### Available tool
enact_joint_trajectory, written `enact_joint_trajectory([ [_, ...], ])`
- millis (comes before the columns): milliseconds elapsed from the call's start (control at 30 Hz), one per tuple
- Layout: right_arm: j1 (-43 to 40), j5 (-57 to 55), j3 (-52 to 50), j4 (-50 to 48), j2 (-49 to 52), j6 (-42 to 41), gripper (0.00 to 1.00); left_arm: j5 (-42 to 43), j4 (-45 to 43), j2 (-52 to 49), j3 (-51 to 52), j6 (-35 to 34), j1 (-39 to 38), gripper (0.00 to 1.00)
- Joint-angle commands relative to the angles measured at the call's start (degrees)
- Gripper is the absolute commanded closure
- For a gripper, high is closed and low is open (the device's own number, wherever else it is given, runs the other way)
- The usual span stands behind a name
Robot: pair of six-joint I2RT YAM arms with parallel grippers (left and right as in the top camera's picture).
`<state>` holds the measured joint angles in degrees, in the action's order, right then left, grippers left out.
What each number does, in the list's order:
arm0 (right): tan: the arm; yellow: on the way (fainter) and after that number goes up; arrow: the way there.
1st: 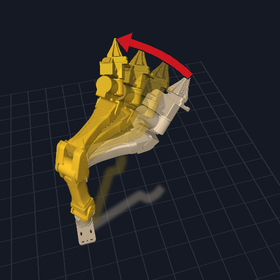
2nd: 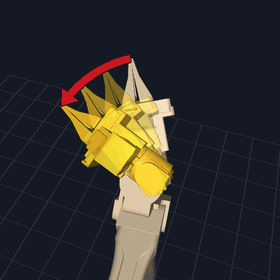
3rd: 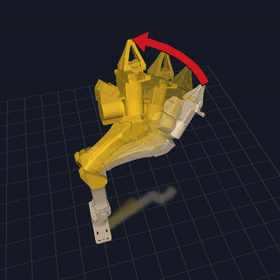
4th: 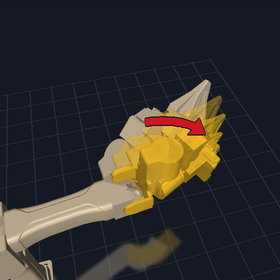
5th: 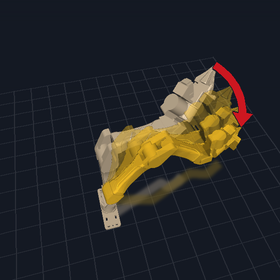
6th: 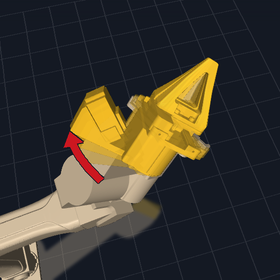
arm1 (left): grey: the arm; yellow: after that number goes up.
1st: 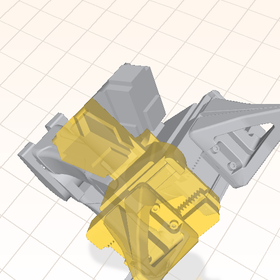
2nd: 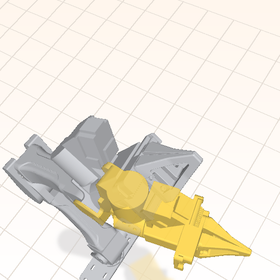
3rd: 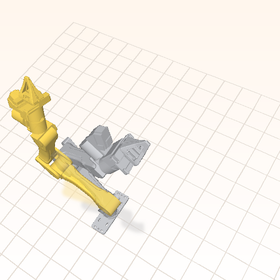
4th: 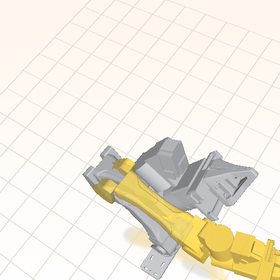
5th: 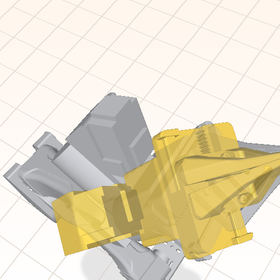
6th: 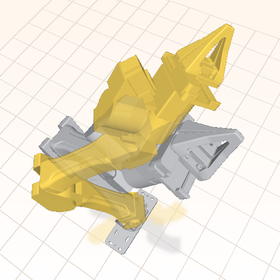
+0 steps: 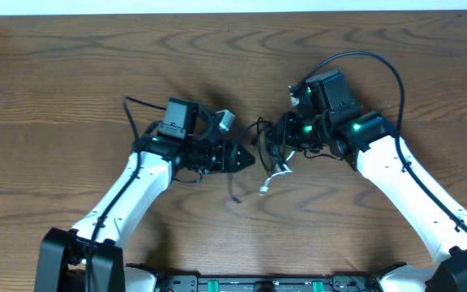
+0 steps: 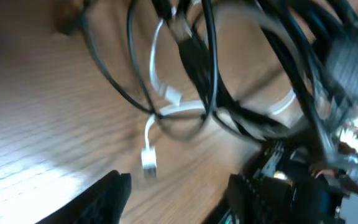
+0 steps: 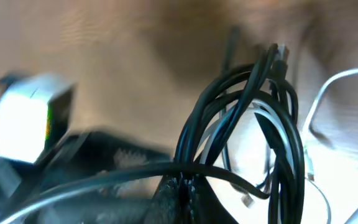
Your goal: Untangle cables
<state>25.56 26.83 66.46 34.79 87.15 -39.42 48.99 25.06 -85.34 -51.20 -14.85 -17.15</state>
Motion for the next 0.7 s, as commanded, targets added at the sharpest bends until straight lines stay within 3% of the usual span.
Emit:
enact_joint_trajectory([
  [0,0.04,-20.09,0.24,0.24,-0.2,-2.14,0.98,-4.17,0.55,0.15,0.09,-1.68,-1.2,0.38],
  [67,-0.02,-24.33,0.24,0.7,-0.2,-2.27,0.99,-10.38,1.62,0.15,0.09,-5.9,-1.03,0.37],
  [100,-0.02,-26.73,0.24,1.31,-0.2,-3.17,0.99,-14.43,2.56,0.15,0.09,-9.29,-0.76,0.32],
  [233,0.0,-34.93,0.24,4.46,-0.2,-9.22,0.99,-28.76,9.38,0.15,0.09,-27.58,1.42,0.27],
  [300,0.04,-37.73,0.24,4.94,-0.2,-10.88,0.98,-28.52,10.54,0.15,0.09,-33.03,2.01,0.23],
  [333,0.04,-39.54,0.24,4.83,-0.2,-11.08,0.98,-23.98,8.72,0.15,0.09,-33.64,1.92,0.21],
  [500,-0.13,-41.24,0.24,3.5,-0.13,-11.78,0.99,-2.36,-3.19,0.15,0.09,-16.83,-1.42,0.22],
  [567,-0.13,-39.6,0.24,1.99,-0.13,-11.28,0.99,0.13,-4.94,0.15,0.09,-12.31,-3.34,0.22],
  [667,-0.13,-30.21,0.24,-1.84,-0.15,-3.91,0.99,0.09,-5.53,0.15,0.09,-10.45,-5.95,0.21],
])
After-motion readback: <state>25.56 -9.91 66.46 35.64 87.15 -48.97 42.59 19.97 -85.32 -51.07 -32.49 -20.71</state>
